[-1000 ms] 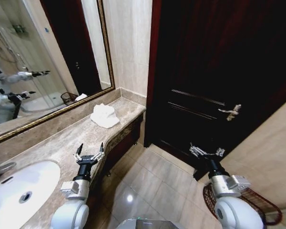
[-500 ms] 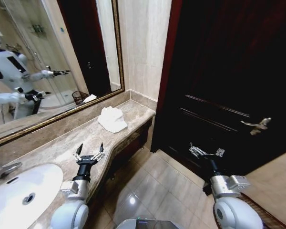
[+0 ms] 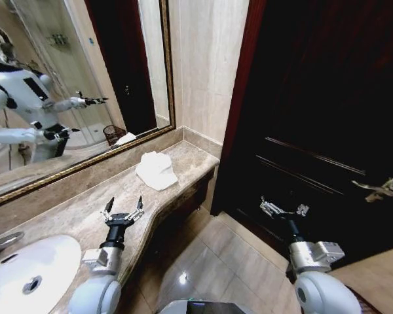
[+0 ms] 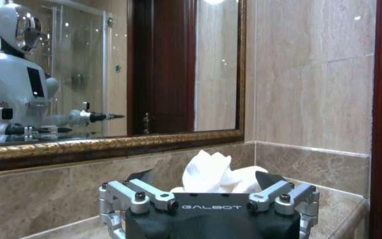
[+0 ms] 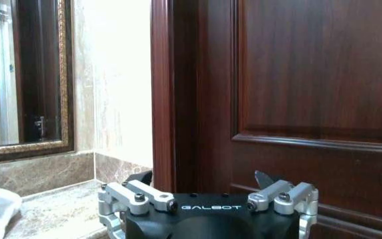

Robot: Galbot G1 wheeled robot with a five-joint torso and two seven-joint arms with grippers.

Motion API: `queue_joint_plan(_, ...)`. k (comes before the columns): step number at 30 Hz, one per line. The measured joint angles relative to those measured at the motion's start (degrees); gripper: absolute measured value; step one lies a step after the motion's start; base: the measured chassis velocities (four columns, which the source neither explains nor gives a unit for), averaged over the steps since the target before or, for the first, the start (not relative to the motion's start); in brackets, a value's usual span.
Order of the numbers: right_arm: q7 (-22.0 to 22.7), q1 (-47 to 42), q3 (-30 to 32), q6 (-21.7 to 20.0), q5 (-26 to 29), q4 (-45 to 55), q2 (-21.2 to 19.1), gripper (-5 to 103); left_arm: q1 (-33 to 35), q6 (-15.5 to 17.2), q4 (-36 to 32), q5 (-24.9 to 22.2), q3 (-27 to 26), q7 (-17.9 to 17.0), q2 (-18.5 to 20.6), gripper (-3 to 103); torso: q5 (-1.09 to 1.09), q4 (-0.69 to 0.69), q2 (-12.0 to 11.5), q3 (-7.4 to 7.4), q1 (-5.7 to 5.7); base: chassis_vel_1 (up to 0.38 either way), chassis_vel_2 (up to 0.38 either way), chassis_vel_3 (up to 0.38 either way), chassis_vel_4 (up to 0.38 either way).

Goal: Discard the used towel into the hamper.

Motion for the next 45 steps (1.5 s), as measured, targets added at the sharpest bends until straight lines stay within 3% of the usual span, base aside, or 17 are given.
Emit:
queue_joint_plan(18,-1.69,-0.06,-0.06,-1.71,-0.16,0.14,-0.57,100,-0.41,-0.21,-0.22,0.45,0.11,-1.18,0.28,100,-0.01,0.01,0.00,0.00,0.00,-0.085,0.096,0.089,-0.085)
queue_joint_plan(22,-1.63,0.02,0.12,-1.94,0.02,0.18,-1.10,100,-1.49,1.11,-0.27,0.48,0.48,-1.72,0.72,100,-0.01,0.00,-0.01,0.01,0.02,-0.058,0.013,0.042,-0.009)
queue_joint_plan(25,-0.71,0.55,0.37,-2.07,1.06,0.14,-1.94,100,-3.04,3.67,-0.34,0.07,0.89,-2.73,1.67,100,-0.01,-0.01,0.00,0.00,0.01,-0.019,0.003,-0.004,-0.006)
queue_joint_plan(30,-0.48,0.39,0.45,-1.01,1.32,-1.48,-1.74,100,-7.46,16.79,-3.50,-3.55,2.32,-10.95,7.35,100,-0.01,-0.01,0.00,0.00,-0.01,0.000,0.000,0.000,0.000)
queue_joint_plan(34,-0.66,-0.04,0.14,0.30,1.03,-2.34,-1.54,100,-7.90,17.99,-4.88,-5.00,2.42,-11.53,7.89,100,-0.01,-0.01,0.00,0.00,-0.01,0.000,0.000,0.000,0.000)
queue_joint_plan(38,-0.63,0.39,0.12,0.43,0.75,-2.95,-1.91,100,-9.79,19.07,-4.26,-9.29,2.22,-12.68,9.99,100,-0.01,0.00,0.00,0.00,-0.01,0.000,0.000,0.000,0.000)
queue_joint_plan(41,-0.55,0.46,0.13,0.54,-0.12,-3.62,-1.73,100,-13.60,24.43,-3.43,-15.53,2.87,-16.15,13.64,100,-0.01,0.02,0.00,0.00,0.00,0.000,0.000,0.000,0.000)
queue_joint_plan(42,-0.55,0.46,0.13,0.54,-0.12,-3.62,-1.73,100,-13.60,24.43,-3.43,-15.53,2.87,-16.15,13.64,100,-0.01,0.02,0.00,0.00,0.00,0.000,0.000,0.000,0.000)
queue_joint_plan(44,-0.55,-0.02,-0.16,1.04,-1.46,-4.44,-1.05,100,-19.41,30.90,-1.61,-21.52,4.72,-19.64,17.28,100,-0.01,-0.01,0.00,0.00,-0.01,0.000,0.000,0.000,0.000)
queue_joint_plan(45,-0.55,-0.02,-0.16,1.04,-1.46,-4.44,-1.05,100,-19.41,30.90,-1.61,-21.52,4.72,-19.64,17.28,100,-0.01,-0.01,0.00,0.00,-0.01,0.000,0.000,0.000,0.000)
